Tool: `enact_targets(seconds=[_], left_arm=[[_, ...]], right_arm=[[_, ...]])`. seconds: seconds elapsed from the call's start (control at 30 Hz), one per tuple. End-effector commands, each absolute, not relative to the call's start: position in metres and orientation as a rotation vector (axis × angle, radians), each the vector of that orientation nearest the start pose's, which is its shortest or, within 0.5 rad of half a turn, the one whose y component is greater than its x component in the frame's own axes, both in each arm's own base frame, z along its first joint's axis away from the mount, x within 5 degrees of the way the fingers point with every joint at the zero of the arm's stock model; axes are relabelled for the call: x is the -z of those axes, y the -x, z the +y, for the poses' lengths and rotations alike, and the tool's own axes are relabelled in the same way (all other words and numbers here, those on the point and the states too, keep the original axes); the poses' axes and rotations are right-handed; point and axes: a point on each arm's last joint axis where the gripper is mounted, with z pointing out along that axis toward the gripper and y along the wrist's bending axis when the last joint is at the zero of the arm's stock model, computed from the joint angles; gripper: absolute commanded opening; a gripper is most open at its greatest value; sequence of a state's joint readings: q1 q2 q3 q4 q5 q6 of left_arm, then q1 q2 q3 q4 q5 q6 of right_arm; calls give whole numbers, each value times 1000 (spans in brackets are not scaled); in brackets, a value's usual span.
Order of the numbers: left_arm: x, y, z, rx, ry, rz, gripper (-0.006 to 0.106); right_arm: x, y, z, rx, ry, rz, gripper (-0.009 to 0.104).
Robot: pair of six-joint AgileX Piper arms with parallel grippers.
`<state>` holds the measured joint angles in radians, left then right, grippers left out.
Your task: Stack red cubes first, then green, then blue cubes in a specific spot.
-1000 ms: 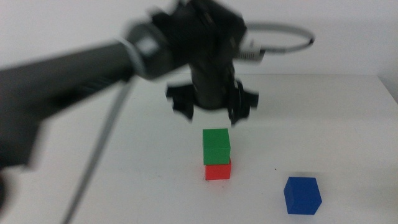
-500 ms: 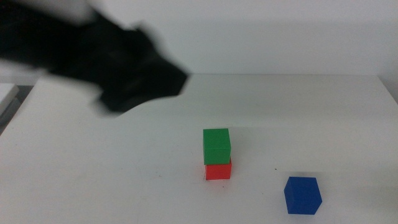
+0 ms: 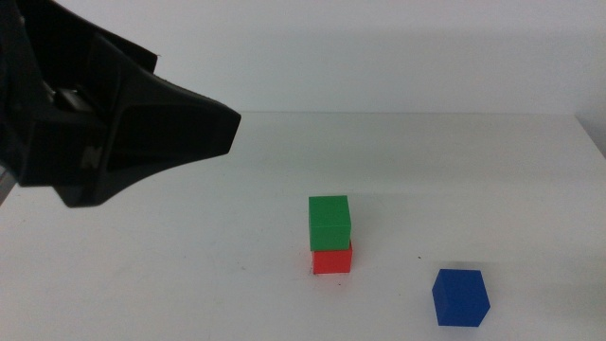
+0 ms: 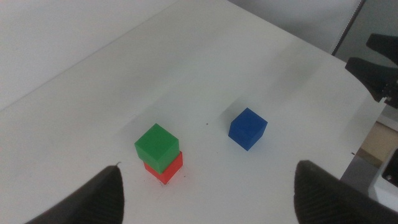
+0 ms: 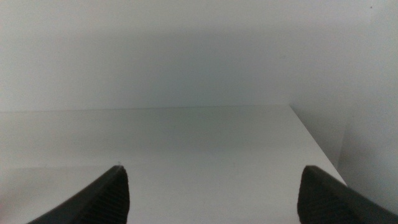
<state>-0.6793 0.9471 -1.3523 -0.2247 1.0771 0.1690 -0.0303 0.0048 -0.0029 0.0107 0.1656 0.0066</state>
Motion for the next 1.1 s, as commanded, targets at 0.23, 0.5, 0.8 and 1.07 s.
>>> enact_targets(seconds=[0.23, 0.5, 0.8, 1.07], left_arm=[[-466, -106, -109, 586, -879, 1979, 94], [-466, -106, -109, 588, -877, 1979, 94], [-466, -105, -110, 606, -876, 1978, 94], [-467, -106, -108, 581, -872, 1970, 94]], right_arm=[[-213, -56, -2, 14, -30, 1498, 93], [-304, -67, 3, -75, -57, 2023, 93], [-360, -97, 24, -409, -71, 2342, 93], [-331, -147, 51, -513, -145, 2576, 93]])
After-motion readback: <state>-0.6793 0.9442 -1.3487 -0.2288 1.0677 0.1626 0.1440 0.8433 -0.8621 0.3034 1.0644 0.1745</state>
